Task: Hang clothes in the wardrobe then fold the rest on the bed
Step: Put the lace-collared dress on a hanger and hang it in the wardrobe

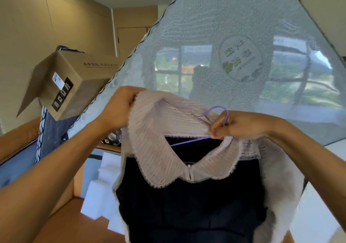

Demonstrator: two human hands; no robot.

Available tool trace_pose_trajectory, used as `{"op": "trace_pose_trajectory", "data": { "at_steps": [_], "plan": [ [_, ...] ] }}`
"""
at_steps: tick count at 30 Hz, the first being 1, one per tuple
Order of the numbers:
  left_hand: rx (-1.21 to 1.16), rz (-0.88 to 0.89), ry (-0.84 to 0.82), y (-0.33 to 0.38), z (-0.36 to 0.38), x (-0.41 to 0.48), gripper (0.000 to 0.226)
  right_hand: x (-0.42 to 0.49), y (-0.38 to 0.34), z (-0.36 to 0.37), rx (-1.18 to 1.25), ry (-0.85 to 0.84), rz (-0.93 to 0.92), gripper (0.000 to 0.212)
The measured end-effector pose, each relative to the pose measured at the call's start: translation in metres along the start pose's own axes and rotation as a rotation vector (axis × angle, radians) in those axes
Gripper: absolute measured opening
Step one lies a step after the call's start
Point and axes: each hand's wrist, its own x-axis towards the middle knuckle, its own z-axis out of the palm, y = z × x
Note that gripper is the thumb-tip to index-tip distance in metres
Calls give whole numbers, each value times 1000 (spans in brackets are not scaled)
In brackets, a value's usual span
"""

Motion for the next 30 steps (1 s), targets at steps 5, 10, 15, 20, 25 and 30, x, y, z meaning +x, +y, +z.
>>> {"op": "trace_pose_trajectory", "data": {
  "at_steps": [5,10,15,20,25,30],
  "plan": [
    [68,-184,-116,-7,37,19,26,11,-18,11,110,122,-63,43],
    [1,-286,-205,-7,47,1,40,3,-24,8,199,318,-101,40],
    [255,-69,-124,-2,45,-19,32,-4,-19,8,322,438,-60,33],
    [323,37,104,0,26,-14,36,-27,-21,-8,273,437,-109,8],
    [388,76,232,-2,10,-10,42,-55,0,-30,212,452,-91,19],
    [416,56,305,-2,7,-7,41,-72,20,-38,473,632,-207,24]
  ]
}}
